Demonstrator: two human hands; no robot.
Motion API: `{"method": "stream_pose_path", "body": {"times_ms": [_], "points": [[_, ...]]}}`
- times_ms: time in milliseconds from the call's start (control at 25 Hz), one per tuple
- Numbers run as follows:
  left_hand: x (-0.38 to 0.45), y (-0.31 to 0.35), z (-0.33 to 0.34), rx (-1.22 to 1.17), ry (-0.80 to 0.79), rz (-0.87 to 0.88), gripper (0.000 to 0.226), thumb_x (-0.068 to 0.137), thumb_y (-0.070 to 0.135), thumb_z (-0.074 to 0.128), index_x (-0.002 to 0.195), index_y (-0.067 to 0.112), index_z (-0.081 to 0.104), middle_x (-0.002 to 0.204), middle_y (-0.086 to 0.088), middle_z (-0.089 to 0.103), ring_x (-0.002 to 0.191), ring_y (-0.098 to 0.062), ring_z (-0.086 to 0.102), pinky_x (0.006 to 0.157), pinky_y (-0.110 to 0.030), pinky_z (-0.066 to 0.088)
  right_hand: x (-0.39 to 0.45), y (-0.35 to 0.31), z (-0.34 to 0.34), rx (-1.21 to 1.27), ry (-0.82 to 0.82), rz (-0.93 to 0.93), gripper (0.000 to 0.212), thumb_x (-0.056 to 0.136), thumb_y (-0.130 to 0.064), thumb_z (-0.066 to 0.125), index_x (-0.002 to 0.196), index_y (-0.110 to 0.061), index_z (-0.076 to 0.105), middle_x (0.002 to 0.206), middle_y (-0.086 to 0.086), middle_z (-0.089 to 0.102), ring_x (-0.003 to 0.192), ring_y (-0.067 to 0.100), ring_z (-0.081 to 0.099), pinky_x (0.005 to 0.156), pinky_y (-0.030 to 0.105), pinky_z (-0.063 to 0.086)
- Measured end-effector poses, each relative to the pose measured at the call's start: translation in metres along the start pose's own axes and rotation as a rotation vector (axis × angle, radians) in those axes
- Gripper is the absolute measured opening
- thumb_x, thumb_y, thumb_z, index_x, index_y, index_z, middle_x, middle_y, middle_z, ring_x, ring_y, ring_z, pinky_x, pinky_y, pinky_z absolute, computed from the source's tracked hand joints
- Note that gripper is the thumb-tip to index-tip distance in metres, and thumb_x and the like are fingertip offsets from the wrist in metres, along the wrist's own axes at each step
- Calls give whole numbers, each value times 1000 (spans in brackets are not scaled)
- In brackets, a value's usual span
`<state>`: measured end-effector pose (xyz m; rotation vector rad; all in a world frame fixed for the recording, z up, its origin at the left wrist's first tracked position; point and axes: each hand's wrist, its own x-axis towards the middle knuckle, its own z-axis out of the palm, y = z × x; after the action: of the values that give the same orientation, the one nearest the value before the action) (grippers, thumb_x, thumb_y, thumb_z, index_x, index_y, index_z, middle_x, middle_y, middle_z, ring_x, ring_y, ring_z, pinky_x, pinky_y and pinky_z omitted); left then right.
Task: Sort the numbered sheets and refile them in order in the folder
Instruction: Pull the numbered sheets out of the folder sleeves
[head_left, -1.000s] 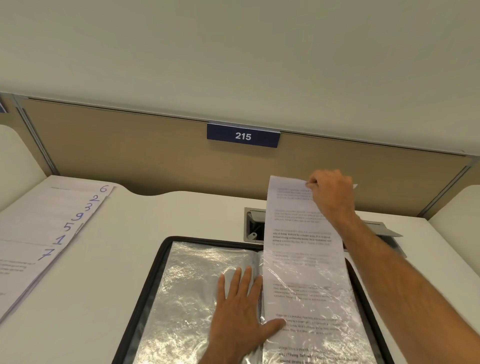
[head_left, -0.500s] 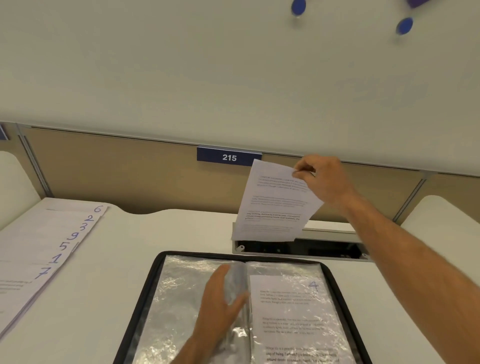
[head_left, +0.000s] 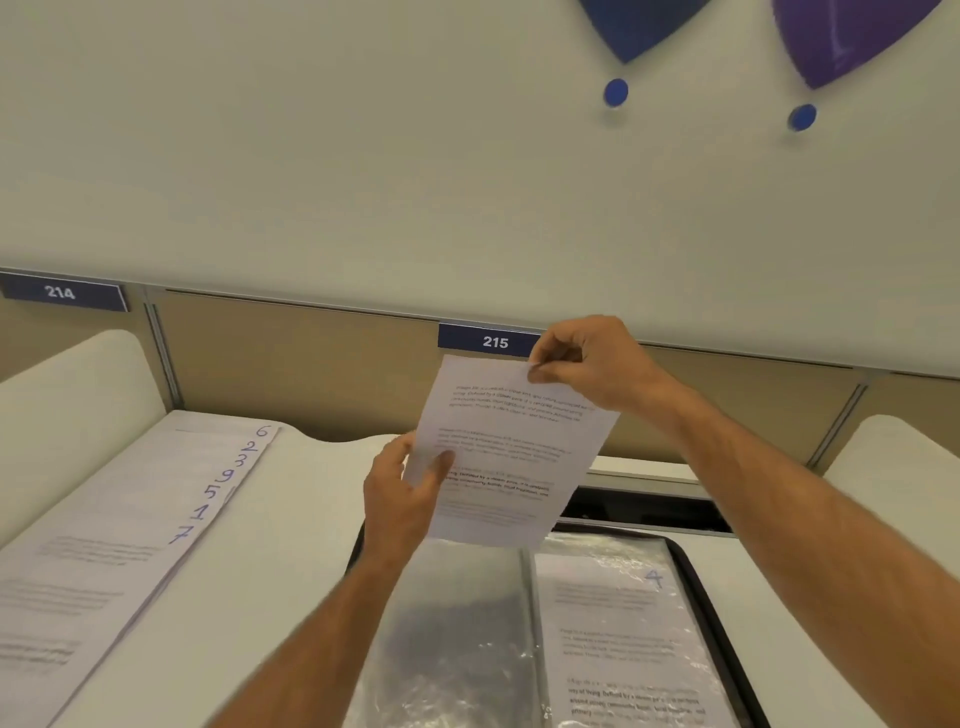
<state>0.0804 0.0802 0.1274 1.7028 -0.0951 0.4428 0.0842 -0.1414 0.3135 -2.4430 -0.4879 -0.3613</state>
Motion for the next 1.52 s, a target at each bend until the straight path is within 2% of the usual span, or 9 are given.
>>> {"method": "stream_pose_path", "body": {"times_ms": [160,280,360,480,640,800,960,1120,1520], "points": [[-7,0,-39,-27,34,-35,22,93,38,66,83,19,69,79,3,72,76,-24,68,67,-47,56,-2,-21,25,33,69,2,18,81,-20,83,95,-18,72,93,-7,74,87,13,69,82,30,56],[-6,-1,-69,-3,56,-52,18,95,23,67,79,17,67,75,8,71,68,-10,66,57,-26,52,-10,-22,54,-55,348,87,57,76,-41,85,124,-20,62,115,-12,61,107,8,55,92,26,44],[-3,-4,-92,37,73,-67,16,96,24,66,82,16,68,76,9,72,68,-6,67,58,-22,52,-23,-19,84,251,413,257,63,77,-39,85,129,-21,55,121,-13,58,106,5,56,86,22,45],[2,-11,-128,93,93,-104,17,96,29,65,91,13,70,81,5,74,71,-11,70,63,-33,60,-40,-9,151,726,200,495,53,80,-24,84,124,-19,55,118,-2,69,106,15,67,79,29,52],[11,-19,-180,219,138,-133,17,95,29,66,93,13,70,82,4,72,73,-16,70,62,-35,59,-45,-26,234,842,76,608,35,90,-1,69,122,-8,58,99,11,75,90,23,74,81,42,62],[25,-31,-240,422,235,-175,11,92,27,69,95,16,69,85,1,71,76,-19,67,68,-35,55,-35,-66,293,943,65,641,27,89,5,68,112,-8,59,94,13,74,84,23,75,67,31,61],[33,-53,-299,659,267,-278,9,92,21,62,98,20,67,91,0,70,79,-21,62,71,-36,51,-27,-108,352,967,44,681,36,82,5,74,103,-14,52,93,16,67,90,32,72,75,41,63],[28,-77,-353,786,302,-393,25,84,14,60,107,23,65,99,2,69,84,-24,61,73,-35,49,-29,-143,409,911,-73,670,18,81,4,73,91,-9,65,93,12,69,84,27,72,73,40,64],[21,-128,-438,945,294,-636,35,79,10,54,105,33,62,101,4,67,86,-27,61,77,-38,50,-27,-193,494,871,-327,708,17,75,1,73,86,-11,69,79,3,61,54,10,65,74,43,63]]}}
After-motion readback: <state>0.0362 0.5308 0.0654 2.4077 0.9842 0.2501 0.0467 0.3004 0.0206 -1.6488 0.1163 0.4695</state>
